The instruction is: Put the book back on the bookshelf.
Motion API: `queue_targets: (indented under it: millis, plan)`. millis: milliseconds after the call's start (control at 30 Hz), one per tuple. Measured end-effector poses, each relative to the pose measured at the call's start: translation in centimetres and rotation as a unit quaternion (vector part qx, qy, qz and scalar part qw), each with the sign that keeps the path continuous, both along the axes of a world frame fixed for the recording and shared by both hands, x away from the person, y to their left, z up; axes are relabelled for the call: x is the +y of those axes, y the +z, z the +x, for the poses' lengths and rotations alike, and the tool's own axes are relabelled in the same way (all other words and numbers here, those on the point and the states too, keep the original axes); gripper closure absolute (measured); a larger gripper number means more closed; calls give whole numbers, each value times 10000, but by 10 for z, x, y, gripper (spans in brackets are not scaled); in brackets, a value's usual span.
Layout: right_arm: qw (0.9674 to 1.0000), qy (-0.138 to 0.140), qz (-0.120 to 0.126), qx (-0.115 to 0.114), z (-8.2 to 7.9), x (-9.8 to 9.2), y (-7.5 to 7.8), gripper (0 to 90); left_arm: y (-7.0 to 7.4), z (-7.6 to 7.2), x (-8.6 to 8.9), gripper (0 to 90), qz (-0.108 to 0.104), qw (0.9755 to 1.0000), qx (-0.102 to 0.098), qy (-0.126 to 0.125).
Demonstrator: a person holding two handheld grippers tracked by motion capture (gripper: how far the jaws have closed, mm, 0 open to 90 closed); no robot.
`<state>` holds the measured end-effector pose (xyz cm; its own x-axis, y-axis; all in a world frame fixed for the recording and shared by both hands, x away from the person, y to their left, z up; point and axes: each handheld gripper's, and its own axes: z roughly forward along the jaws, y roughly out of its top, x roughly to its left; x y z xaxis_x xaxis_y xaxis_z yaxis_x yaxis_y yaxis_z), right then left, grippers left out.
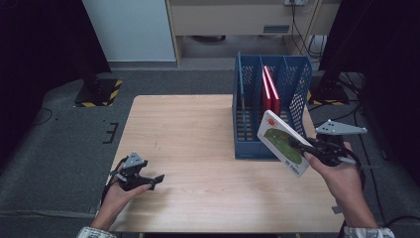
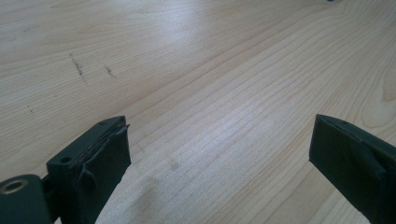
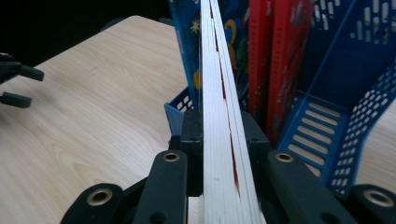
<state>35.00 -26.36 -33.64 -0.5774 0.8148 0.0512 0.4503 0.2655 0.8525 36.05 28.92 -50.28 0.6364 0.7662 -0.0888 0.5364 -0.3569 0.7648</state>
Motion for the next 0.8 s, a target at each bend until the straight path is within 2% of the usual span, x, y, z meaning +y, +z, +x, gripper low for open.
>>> queue_targets:
  millis: [467, 800]
  plan:
    - [9991, -399, -16, 105, 8, -20, -3, 765, 0, 0, 0, 44, 4, 10000, 3, 4]
    - [9976, -663, -84, 182, 19, -31, -7, 765, 0, 0, 1, 45, 8, 10000, -14, 7]
